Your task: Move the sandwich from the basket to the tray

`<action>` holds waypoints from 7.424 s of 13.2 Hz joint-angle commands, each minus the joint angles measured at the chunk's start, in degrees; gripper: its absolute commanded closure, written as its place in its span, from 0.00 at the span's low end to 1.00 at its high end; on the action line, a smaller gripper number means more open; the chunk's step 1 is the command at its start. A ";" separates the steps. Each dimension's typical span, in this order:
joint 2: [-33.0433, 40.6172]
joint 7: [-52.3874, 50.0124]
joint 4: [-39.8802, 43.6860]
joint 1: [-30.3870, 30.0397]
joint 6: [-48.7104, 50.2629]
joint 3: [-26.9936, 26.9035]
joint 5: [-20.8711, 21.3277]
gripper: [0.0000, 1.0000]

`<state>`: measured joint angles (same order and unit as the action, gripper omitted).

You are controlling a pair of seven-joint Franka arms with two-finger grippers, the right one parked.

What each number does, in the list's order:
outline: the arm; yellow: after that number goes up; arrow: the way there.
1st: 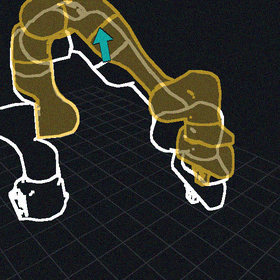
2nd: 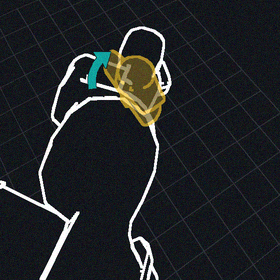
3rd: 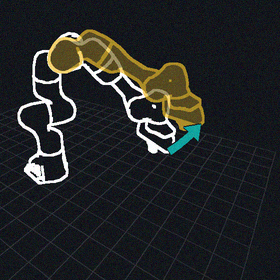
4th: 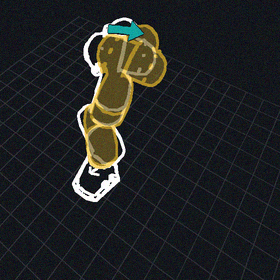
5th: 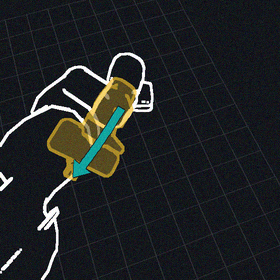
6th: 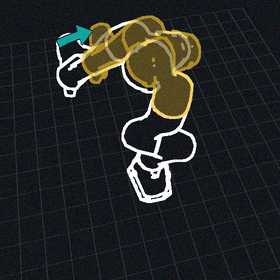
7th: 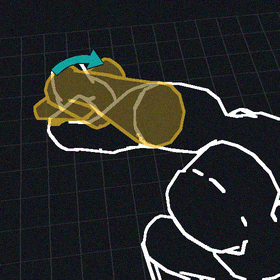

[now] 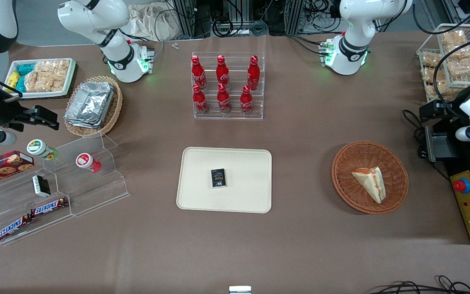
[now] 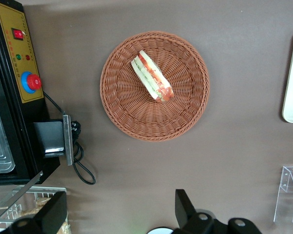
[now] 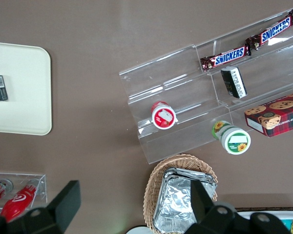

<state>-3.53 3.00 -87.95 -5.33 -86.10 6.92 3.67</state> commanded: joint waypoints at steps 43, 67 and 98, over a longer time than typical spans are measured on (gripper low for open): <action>-19.94 -22.58 -17.67 -0.73 -43.77 0.99 -5.34 0.03; -16.60 -26.12 -15.71 -1.00 -33.50 0.99 -5.08 0.98; -33.64 -32.00 8.24 17.89 -29.28 16.99 2.13 0.99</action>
<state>-34.90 -27.94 -80.76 11.34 -111.90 23.90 4.83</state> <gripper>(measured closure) 0.881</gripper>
